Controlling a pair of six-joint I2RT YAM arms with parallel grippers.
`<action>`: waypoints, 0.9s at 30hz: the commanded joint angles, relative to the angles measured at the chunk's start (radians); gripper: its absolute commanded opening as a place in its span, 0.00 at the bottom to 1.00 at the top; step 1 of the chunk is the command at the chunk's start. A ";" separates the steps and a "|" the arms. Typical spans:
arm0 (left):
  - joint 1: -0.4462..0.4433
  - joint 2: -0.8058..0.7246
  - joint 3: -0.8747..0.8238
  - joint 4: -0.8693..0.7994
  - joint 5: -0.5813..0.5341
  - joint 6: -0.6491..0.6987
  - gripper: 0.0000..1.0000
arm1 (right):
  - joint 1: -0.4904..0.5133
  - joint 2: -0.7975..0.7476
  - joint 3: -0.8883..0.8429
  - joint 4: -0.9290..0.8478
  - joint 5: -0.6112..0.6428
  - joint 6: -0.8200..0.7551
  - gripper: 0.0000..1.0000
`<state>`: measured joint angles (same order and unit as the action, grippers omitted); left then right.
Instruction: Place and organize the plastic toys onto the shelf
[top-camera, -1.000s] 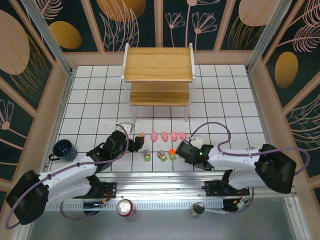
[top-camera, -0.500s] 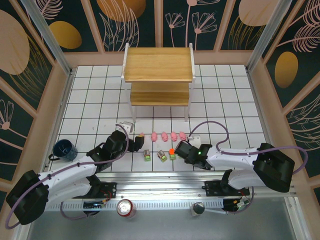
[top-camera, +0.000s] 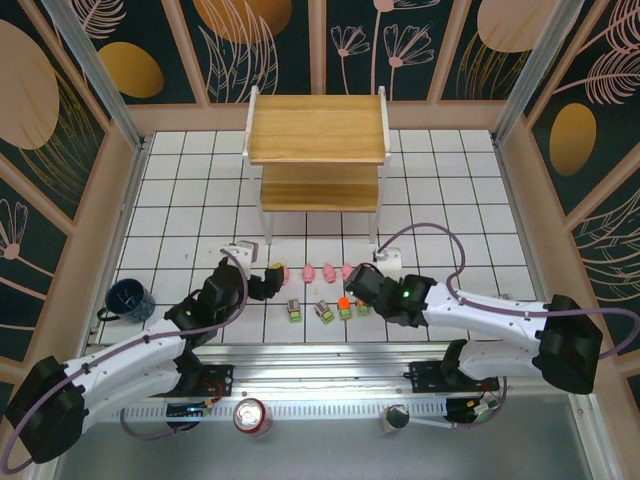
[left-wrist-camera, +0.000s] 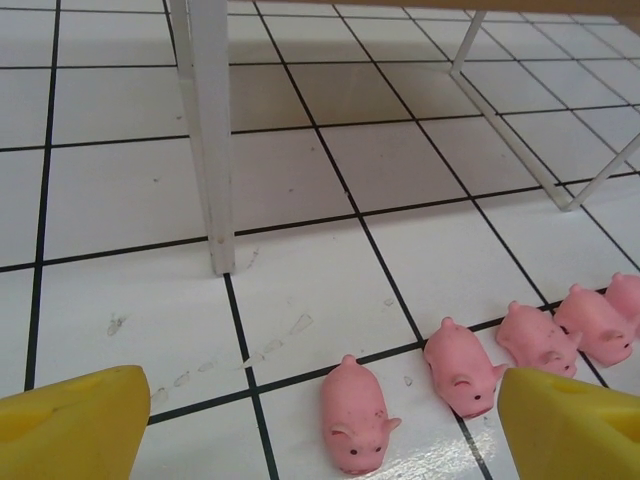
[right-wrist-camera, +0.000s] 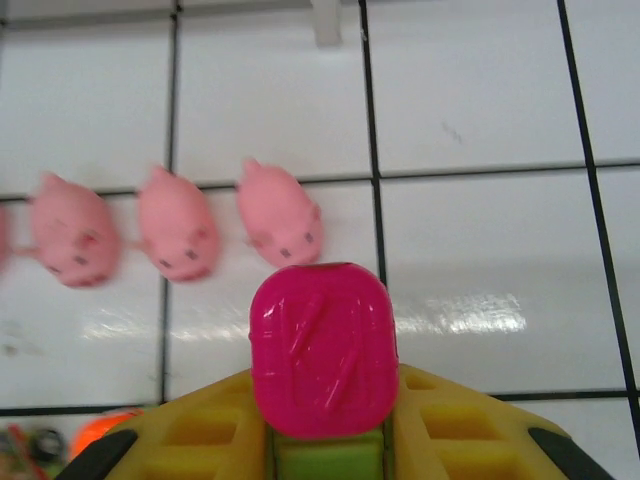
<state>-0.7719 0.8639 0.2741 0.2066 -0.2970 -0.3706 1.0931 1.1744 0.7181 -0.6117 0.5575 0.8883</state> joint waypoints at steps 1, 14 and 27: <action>-0.006 0.044 0.025 0.048 -0.005 0.037 0.91 | 0.005 0.004 0.097 -0.063 0.099 -0.034 0.20; -0.006 0.067 -0.001 0.133 0.043 0.072 0.93 | -0.100 0.150 0.381 0.016 0.133 -0.251 0.18; -0.006 0.062 -0.012 0.146 0.047 0.070 0.95 | -0.239 0.263 0.507 0.115 0.062 -0.380 0.18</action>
<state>-0.7719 0.9268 0.2707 0.3145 -0.2653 -0.3149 0.8673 1.4139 1.1854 -0.5346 0.6258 0.5507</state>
